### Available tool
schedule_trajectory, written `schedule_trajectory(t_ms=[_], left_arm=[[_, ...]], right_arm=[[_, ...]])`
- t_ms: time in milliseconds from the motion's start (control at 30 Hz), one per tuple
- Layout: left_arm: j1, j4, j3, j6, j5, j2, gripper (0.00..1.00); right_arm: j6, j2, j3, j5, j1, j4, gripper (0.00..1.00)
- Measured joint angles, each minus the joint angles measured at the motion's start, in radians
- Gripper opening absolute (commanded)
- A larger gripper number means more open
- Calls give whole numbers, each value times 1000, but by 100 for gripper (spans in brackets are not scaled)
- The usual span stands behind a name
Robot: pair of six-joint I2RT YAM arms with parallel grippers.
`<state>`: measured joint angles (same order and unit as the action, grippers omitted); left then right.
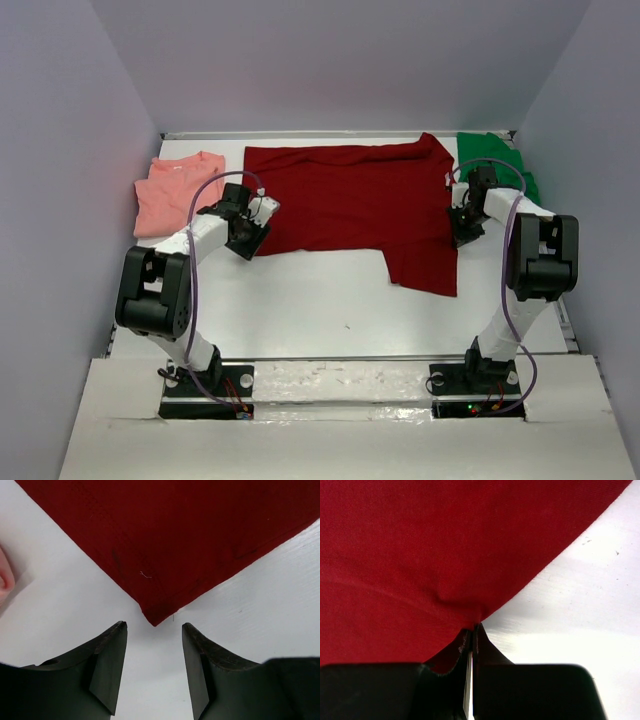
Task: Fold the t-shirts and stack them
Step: Flatten the tshirt out
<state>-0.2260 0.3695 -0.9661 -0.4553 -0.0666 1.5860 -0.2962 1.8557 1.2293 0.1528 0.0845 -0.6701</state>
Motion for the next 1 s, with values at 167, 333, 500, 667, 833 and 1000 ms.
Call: schedule_trajectory(t_ms=[167, 333, 500, 667, 833, 1000], left_arm=[[6, -8, 0, -9, -8, 56, 54], [6, -16, -2, -11, -24, 82, 47], [6, -43, -12, -6, -24, 99, 18], [6, -62, -19, -2, -22, 108, 0], [6, -60, -24, 5, -12, 108, 0], [6, -34, -35, 4, -5, 76, 0]], right_arm=[[0, 0, 0, 1, 0, 0, 0], [-3, 0, 0, 2, 0, 0, 0], [-4, 0, 0, 3, 0, 0, 0], [-6, 0, 0, 4, 0, 0, 0], [-8, 0, 0, 5, 0, 0, 0], [-19, -11, 0, 5, 0, -6, 0]])
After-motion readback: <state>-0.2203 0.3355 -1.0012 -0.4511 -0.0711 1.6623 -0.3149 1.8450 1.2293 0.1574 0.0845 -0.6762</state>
